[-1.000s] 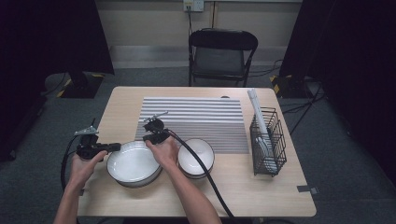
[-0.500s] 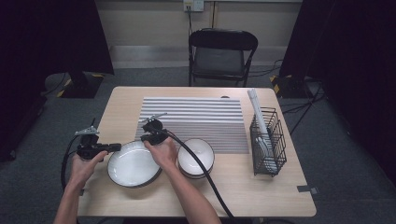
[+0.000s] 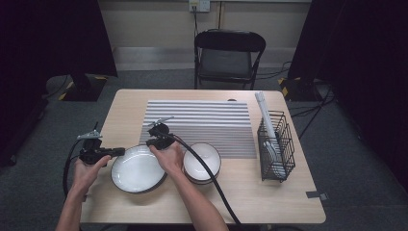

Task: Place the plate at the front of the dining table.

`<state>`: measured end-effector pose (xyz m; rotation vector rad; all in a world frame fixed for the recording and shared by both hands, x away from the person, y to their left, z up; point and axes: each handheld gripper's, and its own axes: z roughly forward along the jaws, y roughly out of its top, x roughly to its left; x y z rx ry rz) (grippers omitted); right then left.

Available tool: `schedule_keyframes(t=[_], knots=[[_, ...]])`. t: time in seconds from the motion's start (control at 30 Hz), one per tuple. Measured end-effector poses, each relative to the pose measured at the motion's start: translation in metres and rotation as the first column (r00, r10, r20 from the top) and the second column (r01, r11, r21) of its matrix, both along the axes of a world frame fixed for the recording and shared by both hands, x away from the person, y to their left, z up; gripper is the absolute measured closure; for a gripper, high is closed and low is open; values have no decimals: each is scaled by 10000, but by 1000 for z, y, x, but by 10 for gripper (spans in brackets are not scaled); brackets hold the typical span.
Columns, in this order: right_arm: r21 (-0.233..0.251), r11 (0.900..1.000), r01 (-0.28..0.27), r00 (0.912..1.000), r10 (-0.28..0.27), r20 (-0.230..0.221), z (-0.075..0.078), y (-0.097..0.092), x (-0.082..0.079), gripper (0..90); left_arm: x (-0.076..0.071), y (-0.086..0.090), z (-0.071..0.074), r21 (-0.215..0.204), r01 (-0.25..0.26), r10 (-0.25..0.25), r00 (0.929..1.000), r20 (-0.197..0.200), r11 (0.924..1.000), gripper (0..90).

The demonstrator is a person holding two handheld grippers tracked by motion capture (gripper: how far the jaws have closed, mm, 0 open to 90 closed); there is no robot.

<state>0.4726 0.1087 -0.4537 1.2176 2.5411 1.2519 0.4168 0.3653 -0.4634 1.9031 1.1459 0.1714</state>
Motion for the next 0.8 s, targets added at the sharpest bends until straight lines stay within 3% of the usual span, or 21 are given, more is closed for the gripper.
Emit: schedule_keyframes(t=[0.3, 0.67, 0.8], knots=[[8, 10000, 58, 10000, -58, -18, 0, 1, -1, 859, 0, 0, 0, -175, 109, -109, 9999, -29, 9998, 821], [309, 9995, -2, 9998, 8, -194, -3, 2, -4, 860, 1, -3, -1, -149, 104, -105, 9999, -86, 9998, 855], [323, 9994, -156, 9999, 157, -29, -3, 3, -4, 853, 1, -2, -1, -146, 174, -176, 9998, -97, 9997, 863]])
